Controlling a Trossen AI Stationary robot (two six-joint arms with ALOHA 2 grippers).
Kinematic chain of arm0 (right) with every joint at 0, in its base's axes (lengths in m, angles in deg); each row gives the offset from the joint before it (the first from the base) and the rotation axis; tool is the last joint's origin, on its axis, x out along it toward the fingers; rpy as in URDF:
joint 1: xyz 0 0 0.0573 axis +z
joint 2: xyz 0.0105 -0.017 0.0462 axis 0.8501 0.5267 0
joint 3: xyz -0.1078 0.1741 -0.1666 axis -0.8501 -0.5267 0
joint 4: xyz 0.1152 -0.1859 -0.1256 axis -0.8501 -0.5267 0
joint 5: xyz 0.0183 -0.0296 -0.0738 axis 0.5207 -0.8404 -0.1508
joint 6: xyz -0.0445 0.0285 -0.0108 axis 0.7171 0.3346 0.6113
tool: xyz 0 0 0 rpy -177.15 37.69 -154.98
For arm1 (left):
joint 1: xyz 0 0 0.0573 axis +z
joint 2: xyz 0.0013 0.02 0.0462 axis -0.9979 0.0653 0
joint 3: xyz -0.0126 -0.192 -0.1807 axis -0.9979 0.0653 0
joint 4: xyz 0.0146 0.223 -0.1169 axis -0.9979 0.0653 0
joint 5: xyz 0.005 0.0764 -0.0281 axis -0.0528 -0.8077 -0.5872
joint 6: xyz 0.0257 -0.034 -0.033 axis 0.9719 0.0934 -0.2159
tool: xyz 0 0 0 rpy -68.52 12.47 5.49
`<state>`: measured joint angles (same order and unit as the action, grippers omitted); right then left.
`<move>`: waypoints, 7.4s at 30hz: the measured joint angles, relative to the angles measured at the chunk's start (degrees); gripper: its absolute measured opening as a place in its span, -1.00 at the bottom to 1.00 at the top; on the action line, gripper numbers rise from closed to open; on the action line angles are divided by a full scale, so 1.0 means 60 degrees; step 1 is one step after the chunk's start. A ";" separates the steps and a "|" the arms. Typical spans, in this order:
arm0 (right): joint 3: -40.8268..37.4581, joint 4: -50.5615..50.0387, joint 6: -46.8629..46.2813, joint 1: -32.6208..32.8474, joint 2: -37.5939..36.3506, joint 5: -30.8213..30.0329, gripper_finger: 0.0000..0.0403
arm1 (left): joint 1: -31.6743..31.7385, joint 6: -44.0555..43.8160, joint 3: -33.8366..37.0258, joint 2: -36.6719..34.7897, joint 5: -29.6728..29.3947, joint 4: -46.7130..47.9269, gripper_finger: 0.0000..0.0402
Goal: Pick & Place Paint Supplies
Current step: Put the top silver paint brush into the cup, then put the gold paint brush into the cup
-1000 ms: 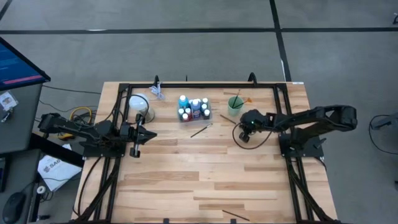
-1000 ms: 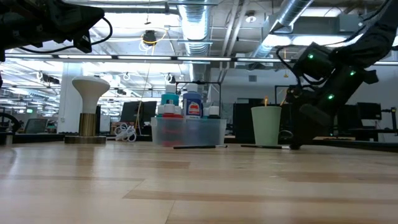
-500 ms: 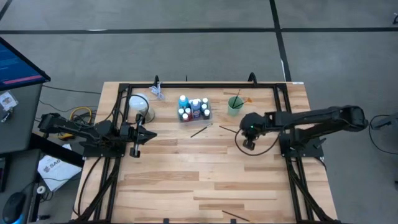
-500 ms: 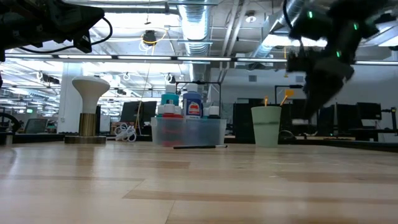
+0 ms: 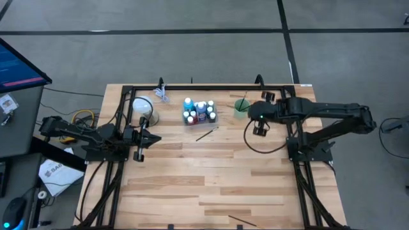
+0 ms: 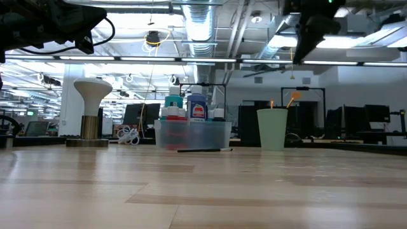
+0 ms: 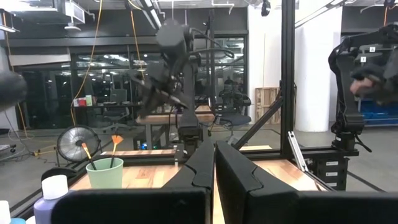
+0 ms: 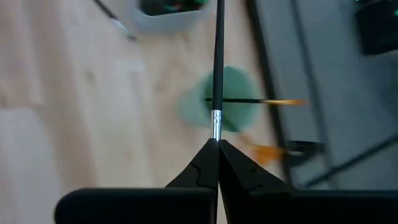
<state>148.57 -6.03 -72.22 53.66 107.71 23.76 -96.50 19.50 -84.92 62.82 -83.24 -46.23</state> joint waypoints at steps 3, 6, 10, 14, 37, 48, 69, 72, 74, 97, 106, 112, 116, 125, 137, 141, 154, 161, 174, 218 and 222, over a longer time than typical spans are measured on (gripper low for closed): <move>0.0763 -0.0927 0.0501 -0.0210 0.0324 -0.0866 -1.00 | -0.0002 0.0000 0.0000 0.0000 0.0000 0.0000 -0.99; 0.1186 -0.2116 0.0771 -0.0493 0.0741 -0.1354 -1.00 | -0.0003 0.0000 0.0000 0.0000 0.0000 0.0000 -0.99; 0.1238 -0.3296 0.0841 -0.0859 0.1349 -0.1404 -1.00 | -0.0001 0.0001 0.0000 0.0000 0.0000 0.0000 -0.99; 0.1240 -0.3749 0.0937 -0.0985 0.1981 -0.1392 -1.00 | -0.0003 0.0000 0.0000 0.0000 0.0000 0.0000 -0.99; 0.1256 -0.3447 0.2240 -0.0862 0.2947 -0.2340 -1.00 | -0.0002 0.0000 0.0000 0.0000 -0.0002 0.0000 -0.99; 0.1256 -0.2652 0.2877 -0.0863 0.2937 -0.2377 -1.00 | -0.0001 0.0000 0.0000 0.0000 0.0000 0.0000 -0.99; 0.1936 -0.2863 -0.2394 0.0649 0.2307 0.3217 -0.17 | -0.0003 0.0000 0.0000 0.0000 0.0000 -0.0002 -0.99; 0.1476 -0.2825 -0.4029 0.2106 0.2125 0.3980 -0.17 | -0.0004 0.0000 -0.0001 0.0000 0.0000 -0.0004 -0.99; 0.1103 -0.2814 -0.5110 0.3305 0.2099 0.4175 -0.19 | -0.0003 0.0000 0.0000 0.0000 0.0000 0.0000 -0.99; 0.0385 0.4366 -1.2871 0.9719 0.5944 0.5419 -0.01 | -0.0003 0.0003 -0.0004 0.0000 0.0000 -0.0040 -0.99; 0.0392 0.5224 -1.3668 1.0095 0.6711 0.5379 -0.10 | 0.0000 0.0000 -0.0001 0.0000 0.0000 -0.0065 -0.99; 0.0415 0.5257 -1.3626 1.0193 0.7086 0.5453 -0.12 | -0.0002 0.0000 0.0000 0.0000 0.0000 -0.0073 -0.99; 0.0429 0.5249 -1.3597 1.0188 0.7129 0.5348 -0.12 | -0.0002 0.0000 -0.0002 0.0000 0.0000 -0.0073 -0.99; 0.0429 0.5195 -1.3599 1.0204 0.7174 0.4809 -0.12 | 0.0000 0.0000 -0.0002 0.0000 0.0000 -0.0071 -0.99; 0.0442 0.4433 -1.2989 1.0061 0.7232 0.4638 -0.29 | -0.0001 0.0001 0.0000 0.0000 0.0000 -0.0073 -0.99; 0.0322 0.3343 -1.2882 0.9838 0.6768 0.4139 -0.58 | 0.0000 0.0000 0.0000 0.0000 0.0000 -0.0073 -0.99; 0.0374 0.6242 -1.2548 0.9664 0.5980 0.4088 -0.99 | 0.0000 0.0000 -0.0004 0.0000 0.0000 -0.0084 -0.99; 0.0378 0.7231 -1.2280 0.9658 0.6529 0.4626 -1.00 | -0.0001 0.0000 -0.0002 0.0000 0.0000 -0.0140 -0.99; 0.0396 0.6770 -1.1802 0.9618 0.6985 0.4243 -1.00 | 0.0000 0.0000 -0.0003 0.0000 -0.0003 -0.0171 -0.99; 0.0309 0.4896 -0.8057 0.7227 0.7021 0.3613 -1.00 | -0.0002 0.0000 0.0000 0.0007 0.0000 -0.0242 -0.99; 0.0311 0.4868 -0.8654 0.7188 0.6183 0.3307 -1.00 | 0.0000 0.0000 -0.0004 0.0028 0.0000 -0.0262 -0.99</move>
<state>150.44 23.18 -124.15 96.79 144.81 43.60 -96.50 19.50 -84.94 62.99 -83.24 -47.80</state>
